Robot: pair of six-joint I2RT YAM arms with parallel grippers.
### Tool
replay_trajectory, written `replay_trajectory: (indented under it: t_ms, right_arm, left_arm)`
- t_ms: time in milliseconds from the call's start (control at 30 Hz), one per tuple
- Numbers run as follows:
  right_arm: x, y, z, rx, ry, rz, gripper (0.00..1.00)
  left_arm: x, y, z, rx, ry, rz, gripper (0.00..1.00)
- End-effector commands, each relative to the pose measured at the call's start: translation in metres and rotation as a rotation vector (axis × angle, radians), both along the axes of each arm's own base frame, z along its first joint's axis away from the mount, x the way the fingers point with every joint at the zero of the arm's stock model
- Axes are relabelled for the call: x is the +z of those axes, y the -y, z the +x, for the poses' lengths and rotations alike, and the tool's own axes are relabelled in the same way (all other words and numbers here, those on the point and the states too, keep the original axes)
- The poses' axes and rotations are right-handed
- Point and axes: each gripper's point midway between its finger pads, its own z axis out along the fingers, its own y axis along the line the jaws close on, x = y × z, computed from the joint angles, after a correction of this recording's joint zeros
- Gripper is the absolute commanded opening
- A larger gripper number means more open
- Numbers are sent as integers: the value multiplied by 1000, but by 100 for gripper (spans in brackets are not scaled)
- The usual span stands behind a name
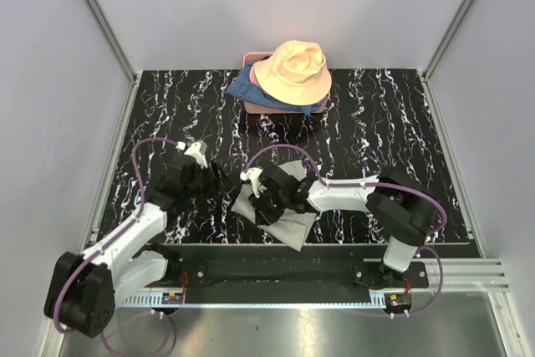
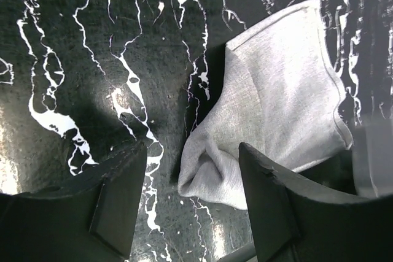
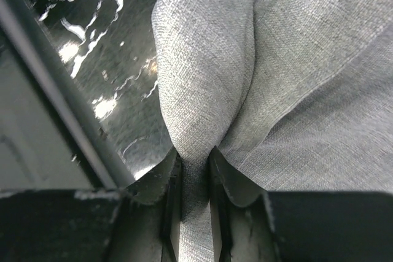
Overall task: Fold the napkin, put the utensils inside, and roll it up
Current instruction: Roll the napkin with the utensil
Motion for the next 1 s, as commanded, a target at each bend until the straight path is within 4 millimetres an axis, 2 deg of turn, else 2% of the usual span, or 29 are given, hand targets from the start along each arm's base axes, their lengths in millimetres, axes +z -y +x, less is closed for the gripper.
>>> replay_trajectory:
  t_ms: [0,67,200,333,500,833,933,967]
  right_arm:
    - [-6,15,-23,106,-241,11,23]
    - [0,14,-24,134,-303,55,23]
    - [5,17,-13,152,-400,119,22]
    - [7,17,-8,169,-462,158,21]
    - [7,14,-5,195,-552,205,21]
    - [0,17,5,188,-593,219,21]
    - [-2,19,6,186,-592,214,20]
    - [-3,19,6,184,-593,212,20]
  left_arm:
    - [4,6,-6,-45,54,-49,64]
    - [4,15,-10,-91,57,-93,64]
    - [-3,21,-15,-128,36,-114,64]
    - [3,31,-11,-172,69,-155,64]
    - [1,41,-10,-218,72,-191,64]
    - [-24,53,-17,-247,-38,-210,61]
    - [-27,57,-17,-240,-49,-225,54]
    - [-28,58,-18,-242,-54,-228,47]
